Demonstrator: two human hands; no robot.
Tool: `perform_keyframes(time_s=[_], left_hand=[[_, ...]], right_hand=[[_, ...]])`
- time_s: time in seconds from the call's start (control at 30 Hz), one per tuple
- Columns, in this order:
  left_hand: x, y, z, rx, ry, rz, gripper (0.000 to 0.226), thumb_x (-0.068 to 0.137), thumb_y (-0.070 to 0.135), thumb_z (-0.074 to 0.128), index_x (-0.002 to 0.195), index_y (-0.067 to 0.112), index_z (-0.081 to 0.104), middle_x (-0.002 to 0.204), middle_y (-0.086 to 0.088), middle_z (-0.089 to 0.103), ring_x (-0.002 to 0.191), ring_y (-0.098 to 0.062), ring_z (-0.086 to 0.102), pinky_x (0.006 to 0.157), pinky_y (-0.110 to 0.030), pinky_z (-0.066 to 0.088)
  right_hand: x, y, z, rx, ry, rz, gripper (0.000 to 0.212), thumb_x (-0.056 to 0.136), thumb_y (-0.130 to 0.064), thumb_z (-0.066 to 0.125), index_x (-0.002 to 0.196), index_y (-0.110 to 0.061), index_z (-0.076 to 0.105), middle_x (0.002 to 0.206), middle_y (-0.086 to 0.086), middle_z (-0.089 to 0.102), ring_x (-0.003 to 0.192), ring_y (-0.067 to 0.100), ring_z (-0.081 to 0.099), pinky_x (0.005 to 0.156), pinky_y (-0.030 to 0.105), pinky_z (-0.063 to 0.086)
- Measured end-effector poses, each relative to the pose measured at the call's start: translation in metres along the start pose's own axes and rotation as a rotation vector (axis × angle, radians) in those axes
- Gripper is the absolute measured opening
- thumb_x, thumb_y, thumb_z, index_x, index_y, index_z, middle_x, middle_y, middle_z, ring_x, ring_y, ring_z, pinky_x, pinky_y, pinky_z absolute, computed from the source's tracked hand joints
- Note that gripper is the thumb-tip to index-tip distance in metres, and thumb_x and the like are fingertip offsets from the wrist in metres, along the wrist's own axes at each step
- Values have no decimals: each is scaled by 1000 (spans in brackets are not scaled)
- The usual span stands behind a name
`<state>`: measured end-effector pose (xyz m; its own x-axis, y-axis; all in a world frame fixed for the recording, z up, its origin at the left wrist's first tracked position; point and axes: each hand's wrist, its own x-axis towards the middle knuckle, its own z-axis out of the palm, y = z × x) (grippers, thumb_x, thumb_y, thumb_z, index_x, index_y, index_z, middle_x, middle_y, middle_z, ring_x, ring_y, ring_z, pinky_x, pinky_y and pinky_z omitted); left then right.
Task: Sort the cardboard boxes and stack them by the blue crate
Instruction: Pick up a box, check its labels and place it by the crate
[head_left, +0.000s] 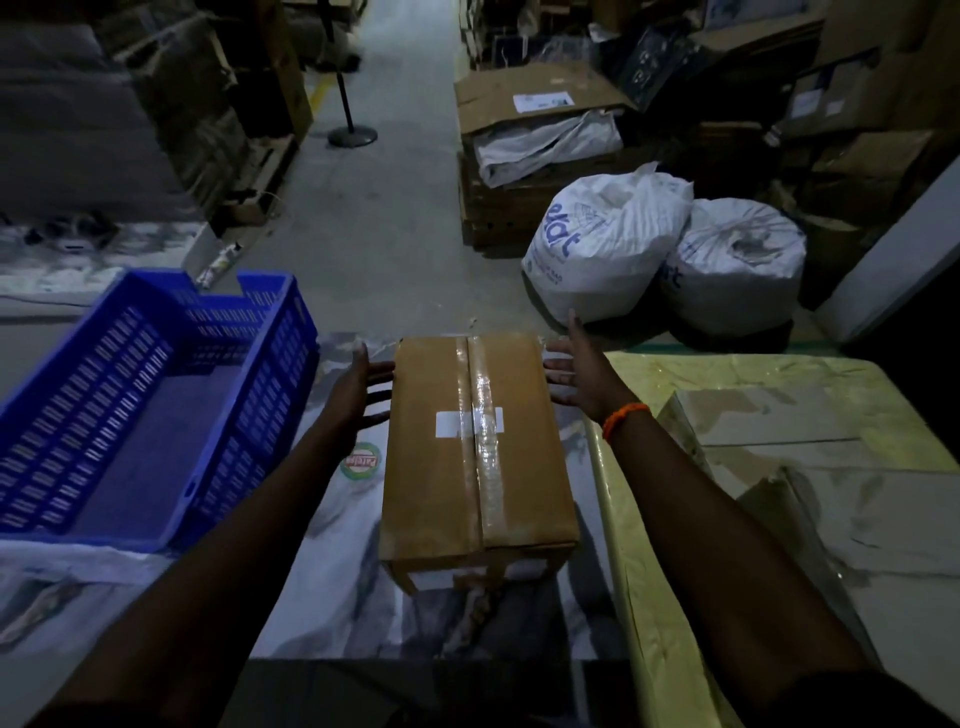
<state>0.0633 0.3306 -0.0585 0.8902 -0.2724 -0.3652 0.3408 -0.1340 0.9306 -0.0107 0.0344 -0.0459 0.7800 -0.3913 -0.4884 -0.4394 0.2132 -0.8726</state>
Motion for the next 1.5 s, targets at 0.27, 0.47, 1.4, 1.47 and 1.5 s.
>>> perform_keyframes(time_s=[0.27, 0.47, 1.4, 1.47, 1.5], left_hand=[[38, 21, 4, -3, 20, -134, 69, 101, 70, 25, 121, 16, 63, 114, -5, 67, 107, -22, 64, 84, -38, 53], [31, 28, 11, -17, 19, -121, 67, 99, 73, 27, 113, 21, 67, 112, -1, 68, 104, -19, 64, 81, -36, 51], [-78, -3, 10, -308, 152, 197, 43, 105, 54, 40, 96, 22, 67, 106, 4, 74, 114, -15, 65, 104, -46, 48], [-78, -2, 6, -257, 147, 204, 49, 105, 58, 36, 96, 21, 67, 110, 0, 73, 116, -19, 65, 102, -48, 50], [-77, -1, 5, -242, 139, 202, 52, 104, 60, 35, 95, 20, 67, 110, -1, 73, 116, -19, 66, 101, -47, 51]], right_hand=[[30, -13, 4, -27, -11, 104, 92, 89, -88, 33, 128, -13, 68, 119, 12, 72, 112, 29, 66, 86, 40, 53], [22, -18, 10, -52, -23, 58, 90, 90, -87, 30, 125, -13, 67, 116, 11, 72, 109, 28, 66, 84, 40, 54], [-109, 26, -1, -43, 147, -354, 51, 98, -66, 34, 115, -30, 67, 110, -4, 73, 105, 15, 68, 87, 35, 55], [-110, 24, -4, -65, 134, -358, 67, 92, -71, 34, 124, -22, 67, 110, 1, 74, 104, 17, 69, 84, 34, 54], [-109, 22, -6, -73, 128, -349, 71, 92, -72, 34, 127, -19, 67, 111, 2, 74, 103, 17, 69, 83, 34, 54]])
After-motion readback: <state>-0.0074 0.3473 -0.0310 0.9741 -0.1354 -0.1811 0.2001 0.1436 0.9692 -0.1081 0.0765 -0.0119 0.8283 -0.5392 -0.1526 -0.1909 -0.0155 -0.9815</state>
